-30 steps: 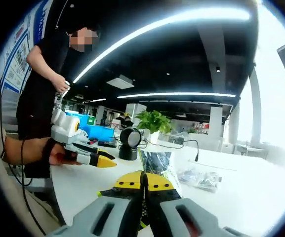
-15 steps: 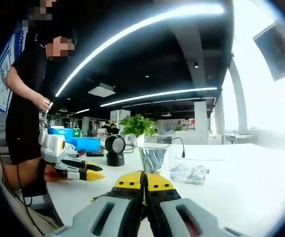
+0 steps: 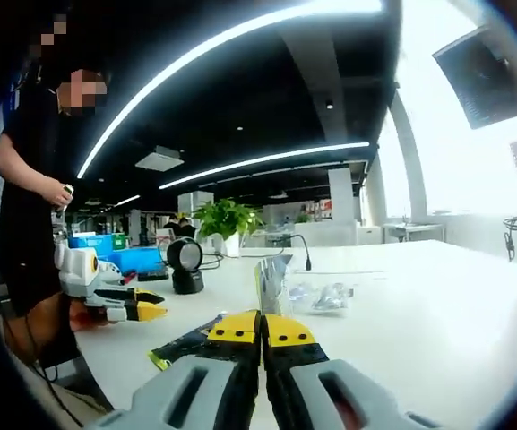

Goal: Clip sheet goods on table flip sheet goods clip sheet goods scan sheet goods put sheet goods back to table

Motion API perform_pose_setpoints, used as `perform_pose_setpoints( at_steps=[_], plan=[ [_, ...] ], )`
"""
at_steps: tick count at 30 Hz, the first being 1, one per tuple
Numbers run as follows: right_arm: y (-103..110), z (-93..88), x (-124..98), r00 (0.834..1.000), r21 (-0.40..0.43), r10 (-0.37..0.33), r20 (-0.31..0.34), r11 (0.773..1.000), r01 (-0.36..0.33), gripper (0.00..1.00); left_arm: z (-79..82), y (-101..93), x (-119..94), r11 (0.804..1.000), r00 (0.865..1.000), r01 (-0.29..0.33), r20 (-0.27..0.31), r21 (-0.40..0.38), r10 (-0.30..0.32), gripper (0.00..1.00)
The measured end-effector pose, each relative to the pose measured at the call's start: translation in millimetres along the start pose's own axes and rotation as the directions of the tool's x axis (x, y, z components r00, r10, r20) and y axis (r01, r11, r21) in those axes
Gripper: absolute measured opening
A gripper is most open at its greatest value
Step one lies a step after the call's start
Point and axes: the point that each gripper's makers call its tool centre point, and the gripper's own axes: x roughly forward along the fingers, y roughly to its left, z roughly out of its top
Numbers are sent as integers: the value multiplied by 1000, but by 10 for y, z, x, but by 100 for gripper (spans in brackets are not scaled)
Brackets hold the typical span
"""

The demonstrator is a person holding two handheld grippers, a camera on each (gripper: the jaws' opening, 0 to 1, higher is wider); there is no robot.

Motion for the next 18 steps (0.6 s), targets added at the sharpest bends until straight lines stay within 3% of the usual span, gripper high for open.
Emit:
perform_pose_setpoints(
  at_steps=[9,18],
  plan=[
    [-188,-26,-151,998,-31,-51,-42,998,50,0,-12,16,-1,1000,1000,-3,-4,-1,3,16],
    [-415,-43,-271,992,-43,-118,-42,992,117,0,-23,24,0,1000,1000,-10,-10,7,10,16]
  ],
)
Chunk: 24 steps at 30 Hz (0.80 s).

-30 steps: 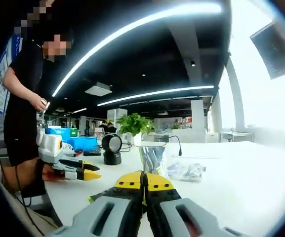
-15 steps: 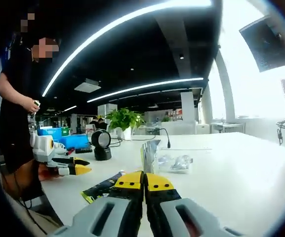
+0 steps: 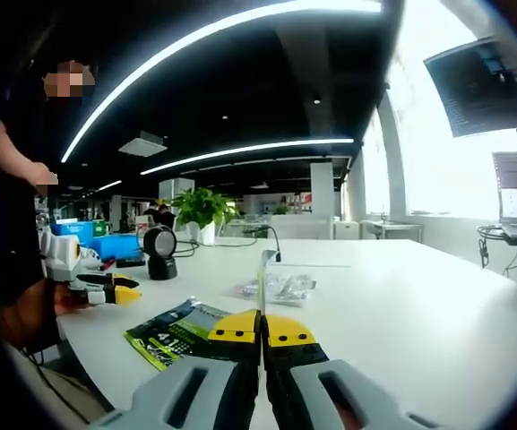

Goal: Clip sheet goods on table flip sheet goods clip sheet goods scan sheet goods put sheet goods back to table

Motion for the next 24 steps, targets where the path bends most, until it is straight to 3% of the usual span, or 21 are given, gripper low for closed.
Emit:
perform_pose_setpoints(
  at_steps=[14,21,24],
  plan=[
    [-445,-16,-95,985,74,-166,38,984,163,0,-8,6,1,1000,1000,-5,-5,5,5,16],
    [-426,-66,-98,989,118,-149,20,982,145,0,-15,9,4,1000,1000,-6,-7,8,6,16],
    [-393,-97,-112,991,92,-131,-1,987,131,0,-15,12,3,1000,1000,-7,-7,5,7,16]
  ],
)
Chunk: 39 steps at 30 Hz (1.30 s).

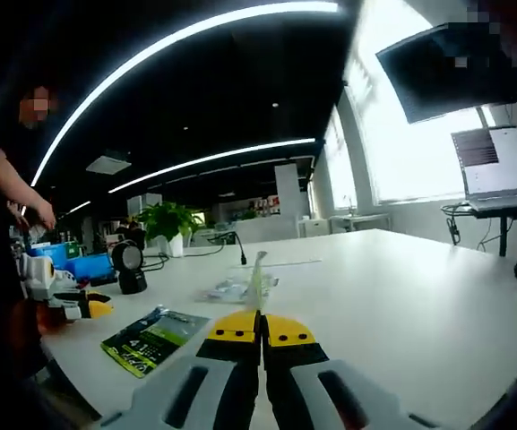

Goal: Clip sheet goods on table flip sheet goods clip sheet goods scan sheet goods put sheet goods back to table

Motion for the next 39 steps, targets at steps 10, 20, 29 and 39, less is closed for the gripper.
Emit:
perform_pose_setpoints(
  at_steps=[10,20,29,39],
  plan=[
    [136,-44,-39,995,53,45,-90,998,-40,0,-4,4,4,1000,1000,-1,-1,0,1,16],
    [164,-109,-61,979,255,87,-187,966,-37,0,2,5,3,1000,1000,-1,3,2,1,16],
    [90,-245,-82,976,506,93,-195,862,19,0,2,3,4,1000,1000,-3,1,5,3,16],
    [92,-554,-117,965,712,86,-247,692,120,0,8,-5,-6,1000,1000,-7,2,8,7,16]
  ],
)
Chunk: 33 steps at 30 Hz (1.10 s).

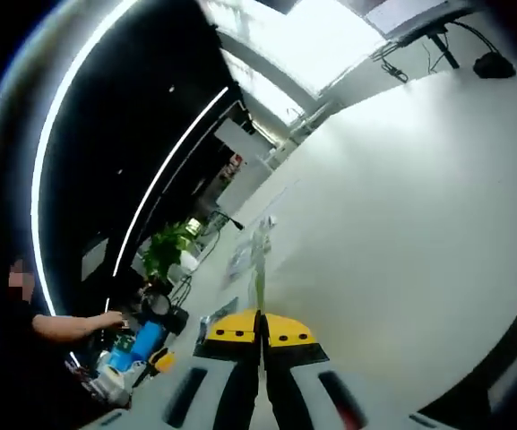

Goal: Clip sheet goods on table flip sheet goods clip sheet goods scan sheet goods put sheet goods back to table

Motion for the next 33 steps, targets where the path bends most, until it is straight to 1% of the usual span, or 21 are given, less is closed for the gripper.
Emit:
perform_pose_setpoints(
  at_steps=[1,2,3,5,7,8,9,11,14,16,18,19,21,23,28,32,33],
  plan=[
    [5,-38,7,1000,13,5,-14,1000,-5,0,0,0,-1,1000,1000,-1,0,3,1,16],
    [14,-81,10,999,61,10,-32,998,-8,0,0,-5,-3,1000,1000,0,-1,3,0,16],
    [2,-85,28,999,85,13,-30,996,-11,0,2,-7,-5,1000,1000,0,0,4,0,16],
    [-16,-107,28,1000,89,5,-27,996,-3,0,1,-6,-6,1000,1000,-1,-1,3,1,16],
    [-62,-65,22,1000,108,-17,9,994,16,0,2,-5,-7,1000,1000,-2,0,3,2,16],
    [-73,-62,21,1000,109,-18,8,994,17,0,2,-4,-7,1000,1000,-2,0,2,2,16],
    [-106,-30,15,999,120,-26,24,992,23,0,2,-3,-7,1000,1000,-2,0,2,2,16],
    [-120,-17,16,999,112,-31,31,993,27,0,2,-1,-6,1000,1000,-2,1,2,2,16],
    [-149,0,23,998,185,-31,51,983,21,0,-1,0,-2,1000,1000,-2,-1,2,2,16],
    [-171,20,29,998,204,-31,60,979,18,0,0,4,-2,1000,1000,-3,0,2,3,16],
    [-162,52,47,997,260,-16,76,965,-5,0,-1,7,0,1000,1000,-5,0,5,5,16],
    [-170,42,54,998,244,-14,64,970,-2,0,-4,6,2,1000,1000,-5,-2,5,5,16],
    [-155,31,56,998,245,-15,61,970,0,0,-6,6,4,1000,1000,-5,-3,6,5,16],
    [-137,0,66,999,238,-10,42,971,0,0,-9,6,5,1000,1000,-4,-5,6,4,16],
    [-124,-47,61,1000,226,-2,19,974,-2,0,-9,8,4,1000,1000,-4,-4,7,5,16],
    [-118,-54,46,1000,246,8,9,969,-10,0,-14,9,4,1000,1000,-4,-7,8,5,16],
    [-112,-50,43,1000,247,11,13,969,-14,2,-15,9,5,1000,1000,-4,-7,8,4,16]
  ],
)
